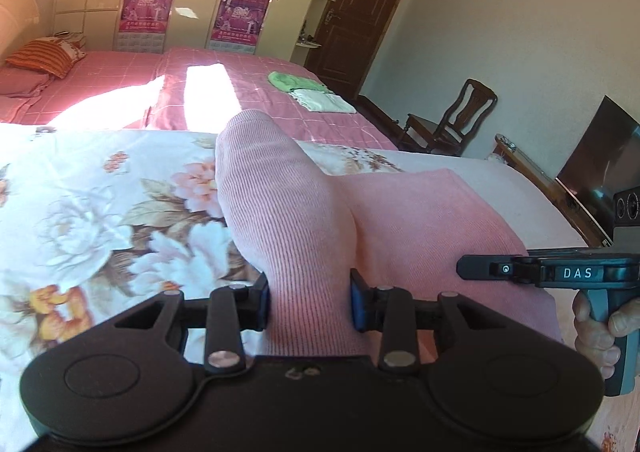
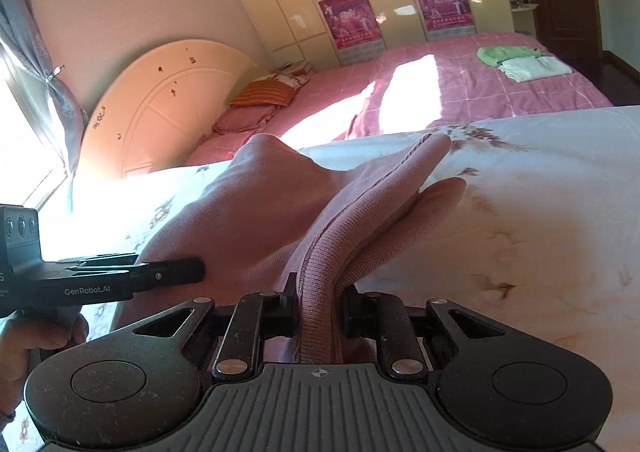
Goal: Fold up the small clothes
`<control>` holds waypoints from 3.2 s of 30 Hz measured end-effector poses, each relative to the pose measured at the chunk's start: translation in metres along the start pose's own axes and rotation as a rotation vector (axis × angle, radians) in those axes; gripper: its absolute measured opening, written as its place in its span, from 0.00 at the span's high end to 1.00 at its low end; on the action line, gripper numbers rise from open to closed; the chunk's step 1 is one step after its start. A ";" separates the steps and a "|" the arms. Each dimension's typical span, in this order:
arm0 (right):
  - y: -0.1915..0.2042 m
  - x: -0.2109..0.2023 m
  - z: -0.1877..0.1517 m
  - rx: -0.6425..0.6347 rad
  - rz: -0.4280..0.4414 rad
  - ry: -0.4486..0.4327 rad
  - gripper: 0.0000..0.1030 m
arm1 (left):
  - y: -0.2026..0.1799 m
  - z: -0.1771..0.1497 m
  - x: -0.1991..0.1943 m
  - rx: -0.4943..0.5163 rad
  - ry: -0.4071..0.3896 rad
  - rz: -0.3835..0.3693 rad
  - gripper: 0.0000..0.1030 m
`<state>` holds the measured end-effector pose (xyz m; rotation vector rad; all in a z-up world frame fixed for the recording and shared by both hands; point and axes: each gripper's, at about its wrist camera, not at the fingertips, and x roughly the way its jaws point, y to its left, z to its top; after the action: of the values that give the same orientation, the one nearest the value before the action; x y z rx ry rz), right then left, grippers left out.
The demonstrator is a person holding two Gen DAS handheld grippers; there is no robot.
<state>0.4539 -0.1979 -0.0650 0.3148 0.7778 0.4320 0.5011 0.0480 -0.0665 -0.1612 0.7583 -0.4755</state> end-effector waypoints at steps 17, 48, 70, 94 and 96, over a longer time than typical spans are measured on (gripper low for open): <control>0.064 0.129 -0.065 0.129 0.108 0.174 0.82 | 0.159 -0.090 -0.073 -0.273 -0.009 0.044 0.51; 0.139 0.077 -0.069 -0.345 -0.178 0.072 0.88 | 0.104 -0.093 -0.110 0.170 -0.009 0.160 0.61; 0.121 0.069 -0.133 -0.209 -0.234 0.159 0.88 | 0.084 -0.160 -0.131 0.114 0.067 0.299 0.56; 0.230 -0.158 -0.251 -0.168 -0.229 -0.062 0.26 | -0.062 -0.235 -0.317 0.028 -0.171 0.363 0.01; 0.243 -0.175 -0.257 -0.184 -0.223 -0.089 0.13 | -0.074 -0.236 -0.335 0.021 -0.206 0.372 0.00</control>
<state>0.0929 -0.0430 -0.0284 0.0729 0.6721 0.2750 0.1007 0.1467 -0.0048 -0.0460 0.5644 -0.1108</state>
